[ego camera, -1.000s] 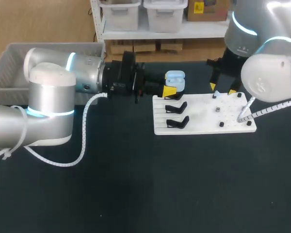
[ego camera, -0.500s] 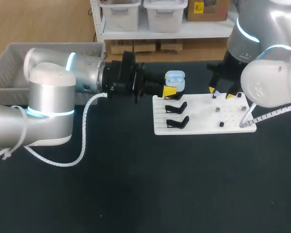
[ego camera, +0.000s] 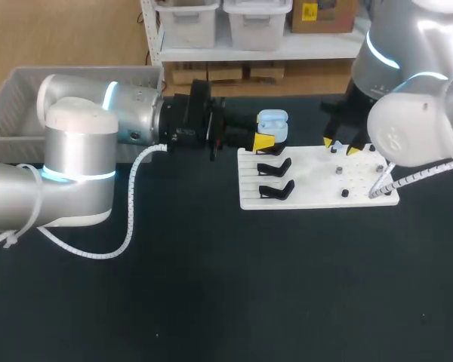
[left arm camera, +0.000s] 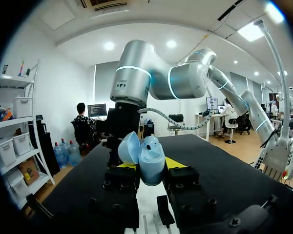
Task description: Pick up each earbud case from the left stands, insert the matching earbuds, close the lid, and place the case in the box.
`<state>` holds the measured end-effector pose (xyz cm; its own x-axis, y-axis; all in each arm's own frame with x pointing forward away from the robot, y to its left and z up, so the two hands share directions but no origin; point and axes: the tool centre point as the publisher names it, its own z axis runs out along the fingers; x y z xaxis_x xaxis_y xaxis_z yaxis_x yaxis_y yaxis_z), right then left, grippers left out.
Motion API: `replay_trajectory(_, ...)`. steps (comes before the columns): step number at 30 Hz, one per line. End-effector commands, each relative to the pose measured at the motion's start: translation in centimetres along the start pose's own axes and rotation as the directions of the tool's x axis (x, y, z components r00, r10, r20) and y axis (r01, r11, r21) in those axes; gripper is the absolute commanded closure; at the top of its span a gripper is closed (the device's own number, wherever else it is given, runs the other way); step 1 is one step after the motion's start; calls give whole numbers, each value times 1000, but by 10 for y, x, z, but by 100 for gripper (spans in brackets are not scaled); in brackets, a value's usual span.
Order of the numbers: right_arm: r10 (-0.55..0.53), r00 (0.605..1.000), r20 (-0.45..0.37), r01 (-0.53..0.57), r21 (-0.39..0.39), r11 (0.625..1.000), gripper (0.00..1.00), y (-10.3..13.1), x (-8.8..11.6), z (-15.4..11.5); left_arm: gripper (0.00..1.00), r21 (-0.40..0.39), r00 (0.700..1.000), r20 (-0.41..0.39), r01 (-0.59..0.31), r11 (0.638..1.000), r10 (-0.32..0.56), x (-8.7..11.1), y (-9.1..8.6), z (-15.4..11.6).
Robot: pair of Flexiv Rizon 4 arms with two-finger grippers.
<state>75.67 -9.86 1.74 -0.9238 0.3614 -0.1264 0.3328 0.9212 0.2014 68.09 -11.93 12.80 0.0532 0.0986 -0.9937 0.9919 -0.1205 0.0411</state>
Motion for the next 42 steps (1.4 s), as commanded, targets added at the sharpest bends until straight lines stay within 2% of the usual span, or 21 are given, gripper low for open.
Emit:
replay_trajectory(1,-1,1000,0,1,-3,1000,58,0,-1,1,100,-4,1000,3,-3,1000,3,1,-1,0)
replay_trajectory(18,6,1000,-1,-6,-9,1000,65,1,-8,2,100,-4,1000,3,-3,1000,3,1,-1,0)
replay_trajectory(37,0,1000,-18,0,-4,1000,69,2,-7,7,100,-4,1000,3,-3,1000,3,1,-1,0)
replay_trajectory(40,1,1000,-18,-1,-3,1000,74,2,-7,8,100,-4,1000,3,-3,1000,3,1,-1,0)
replay_trajectory(42,2,1000,-17,-2,-3,1000,82,1,-7,8,100,-4,1000,3,-3,1000,3,1,-1,0)
